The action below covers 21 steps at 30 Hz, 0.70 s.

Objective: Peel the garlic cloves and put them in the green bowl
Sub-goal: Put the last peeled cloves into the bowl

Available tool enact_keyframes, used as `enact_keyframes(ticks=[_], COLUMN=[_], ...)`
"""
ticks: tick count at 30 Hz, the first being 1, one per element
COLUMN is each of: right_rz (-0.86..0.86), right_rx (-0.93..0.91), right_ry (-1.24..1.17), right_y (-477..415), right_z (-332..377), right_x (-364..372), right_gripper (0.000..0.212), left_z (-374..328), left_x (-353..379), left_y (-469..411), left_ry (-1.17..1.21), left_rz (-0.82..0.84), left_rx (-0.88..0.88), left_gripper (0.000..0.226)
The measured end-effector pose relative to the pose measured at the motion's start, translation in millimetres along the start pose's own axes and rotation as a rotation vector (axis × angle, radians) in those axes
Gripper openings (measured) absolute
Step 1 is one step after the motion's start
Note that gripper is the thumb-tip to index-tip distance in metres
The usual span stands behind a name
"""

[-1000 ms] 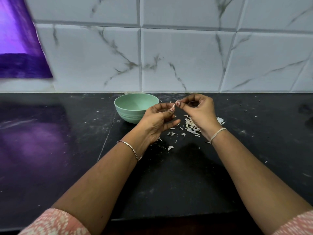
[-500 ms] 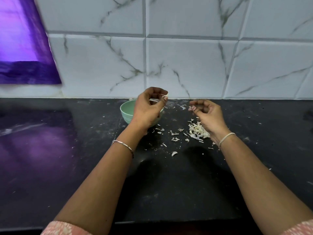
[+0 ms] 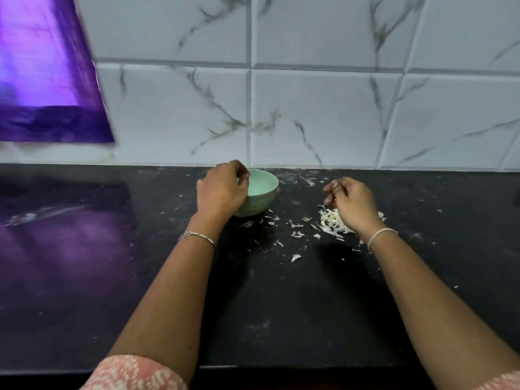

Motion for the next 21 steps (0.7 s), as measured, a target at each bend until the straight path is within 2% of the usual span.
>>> enact_keyframes(ticks=[4,7,10,12,16,18,21], right_rz=[0.075,0.033,0.017,0.030,0.115,0.143,0.073], right_rx=[-0.122,-0.080,-0.047,-0.037,-0.099,-0.139,-0.183], right_ry=[0.169,0.231,0.338,0.345,0.262,0.251,0.281], right_y=[6,9,12,13,15,18,22], right_z=[13,13,12,14,19,21,31], right_x=[12,6,1,2,18,23,19], right_gripper=[0.020,0.007,0.039,0.049,0.023,0.022,0.011], left_z=[1,-5,-15,-17,-13,-13,-13], left_x=[7,9,15,22,27,27,27], left_y=[0,3,9,13,15,15,16], left_ry=[-0.049,-0.052,-0.123,-0.198,-0.298,-0.318,-0.330], left_rz=[0.053,0.090,0.166,0.233,0.271,0.264,0.267], left_rx=[-0.005,0.005,0.060,0.099,0.130,0.146,0.153], left_gripper=[0.029,0.040,0.048,0.053,0.040,0.033,0.031])
Point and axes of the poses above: each hand's wrist, its own y-axis away from the middle knuckle, its own x-axis out of the palm, z = x × y, the point moved 9 cm from there along -y, towards the middle knuckle, and after that the axes turned 12 degrees about y, right-handed, at the moved point
